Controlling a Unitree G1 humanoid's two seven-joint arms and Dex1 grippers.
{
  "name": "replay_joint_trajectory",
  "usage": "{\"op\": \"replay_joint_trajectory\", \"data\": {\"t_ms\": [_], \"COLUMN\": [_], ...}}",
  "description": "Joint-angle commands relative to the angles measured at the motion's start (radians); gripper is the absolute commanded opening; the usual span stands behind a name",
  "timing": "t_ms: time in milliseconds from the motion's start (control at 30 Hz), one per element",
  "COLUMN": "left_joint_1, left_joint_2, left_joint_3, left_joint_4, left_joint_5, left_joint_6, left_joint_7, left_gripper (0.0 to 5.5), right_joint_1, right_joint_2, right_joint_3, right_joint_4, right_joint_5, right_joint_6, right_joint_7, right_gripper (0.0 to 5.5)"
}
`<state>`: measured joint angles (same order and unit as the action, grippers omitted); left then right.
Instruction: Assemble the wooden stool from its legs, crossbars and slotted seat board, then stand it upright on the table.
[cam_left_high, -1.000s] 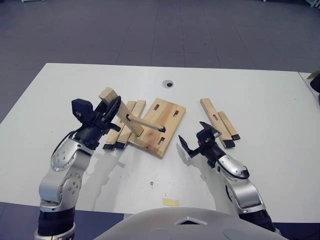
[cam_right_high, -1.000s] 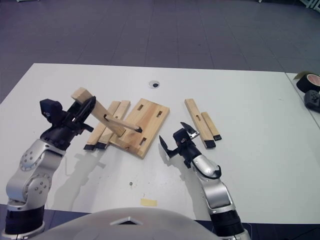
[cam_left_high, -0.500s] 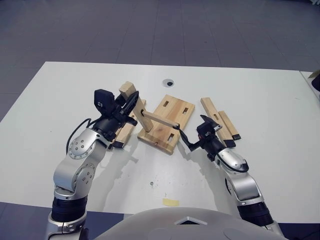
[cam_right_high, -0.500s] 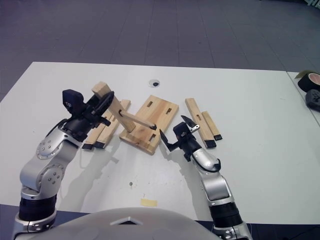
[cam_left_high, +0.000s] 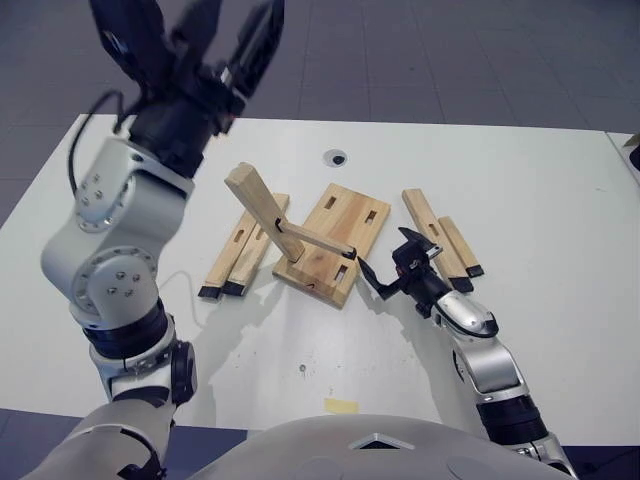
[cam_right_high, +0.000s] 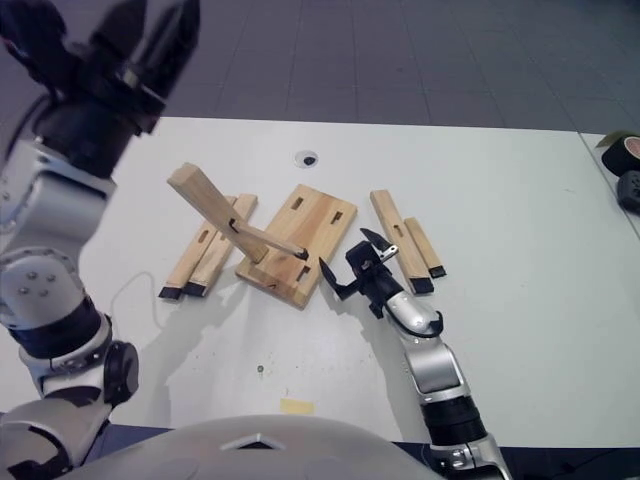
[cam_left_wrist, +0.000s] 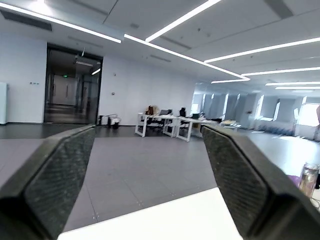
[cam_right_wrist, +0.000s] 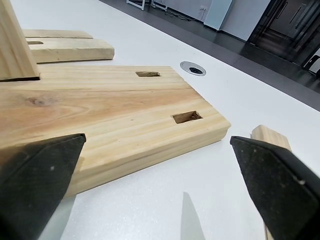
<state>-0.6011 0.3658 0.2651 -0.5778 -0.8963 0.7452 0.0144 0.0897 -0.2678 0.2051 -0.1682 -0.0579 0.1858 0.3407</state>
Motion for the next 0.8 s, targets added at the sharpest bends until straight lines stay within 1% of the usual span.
{"op": "replay_joint_trajectory", "data": {"t_ms": [33,67,133,200,267,333,400,600,800], "left_joint_1": [0.023,0.08,0.231,0.381,0.482,0.54,0.564,0.539,0.536], "left_joint_2": [0.181,0.229,0.313,0.347,0.36,0.386,0.409,0.414,0.393], "left_joint_3": [0.09,0.077,-0.005,-0.081,-0.109,-0.138,-0.172,-0.222,-0.213], "left_joint_4": [0.26,0.329,0.468,0.526,0.528,0.542,0.566,0.647,0.658], "left_joint_5": [0.129,0.18,0.311,0.361,0.35,0.379,0.425,0.521,0.54], "left_joint_6": [0.032,0.039,-0.001,-0.003,0.021,-0.01,-0.046,-0.107,-0.118], "left_joint_7": [-0.021,-0.052,-0.148,-0.26,-0.366,-0.458,-0.526,-0.616,-0.642], "left_gripper": [4.52,4.73,5.08,5.38,5.38,5.38,5.38,5.38,5.38], "right_joint_1": [0.02,0.03,0.059,0.086,0.115,0.15,0.186,0.223,0.205], "right_joint_2": [0.005,0.01,0.02,0.025,0.031,0.038,0.048,0.074,0.059], "right_joint_3": [-0.004,-0.004,-0.008,-0.007,-0.009,-0.004,0.011,0.049,0.036], "right_joint_4": [0.01,0.007,-0.009,-0.019,-0.04,-0.064,-0.081,-0.099,-0.094], "right_joint_5": [0.003,0.006,0.012,0.007,0.004,0.001,-0.004,-0.023,-0.023], "right_joint_6": [-0.004,-0.003,0.001,-0.001,0.005,0.012,0.015,0.022,0.026], "right_joint_7": [-0.006,-0.009,-0.021,-0.032,-0.047,-0.064,-0.076,-0.1,-0.09], "right_gripper": [5.4,5.4,5.4,5.4,5.4,5.4,5.4,5.4,5.4]}}
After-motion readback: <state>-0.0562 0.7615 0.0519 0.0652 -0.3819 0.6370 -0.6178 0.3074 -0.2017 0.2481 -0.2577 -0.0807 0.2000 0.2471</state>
